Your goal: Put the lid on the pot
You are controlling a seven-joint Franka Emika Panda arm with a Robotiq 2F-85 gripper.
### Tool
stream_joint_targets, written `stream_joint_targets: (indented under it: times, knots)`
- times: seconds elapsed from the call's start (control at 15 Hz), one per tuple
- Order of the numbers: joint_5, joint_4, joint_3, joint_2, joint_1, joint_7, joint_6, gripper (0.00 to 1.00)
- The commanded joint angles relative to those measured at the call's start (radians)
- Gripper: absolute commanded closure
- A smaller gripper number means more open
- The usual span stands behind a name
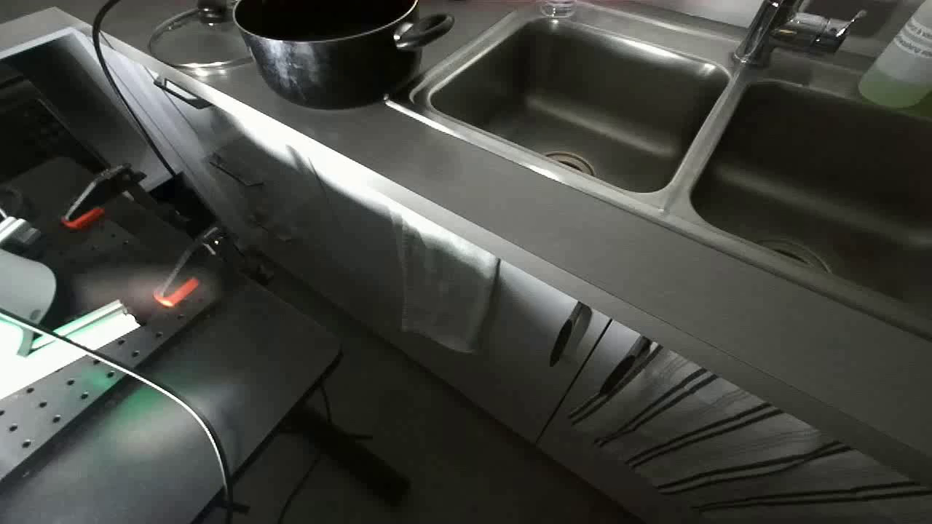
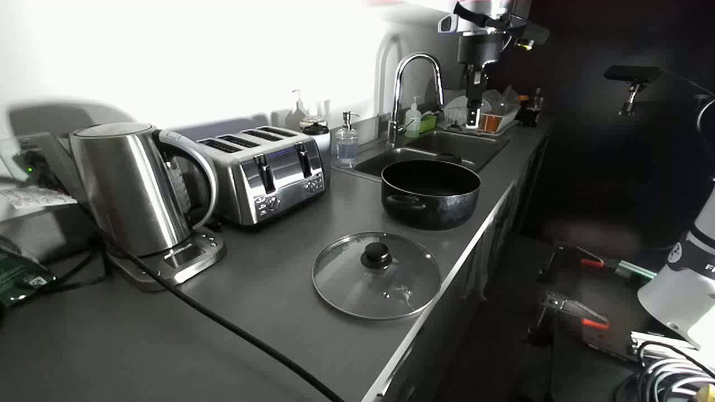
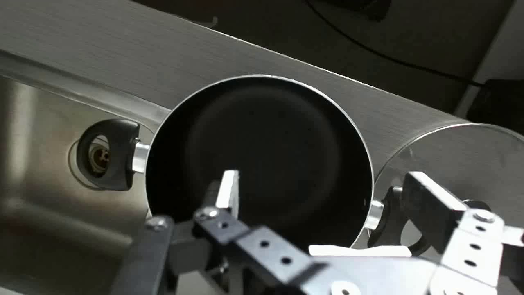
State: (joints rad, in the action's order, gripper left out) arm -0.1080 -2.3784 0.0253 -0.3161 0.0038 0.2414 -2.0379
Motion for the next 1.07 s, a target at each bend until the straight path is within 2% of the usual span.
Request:
stream_joint_targets:
  times: [0.0,0.6,1.0]
  knots:
    - [-0.001,0.002,0.003,0.000,0.004,-0.001,0.002,0.00]
    - [-0.001,0.002,0.003,0.000,0.004,-0.001,0.002,0.00]
    - [-0.005,-0.014,-0.054,0.019,0.069,0.021,-0.017,0.00]
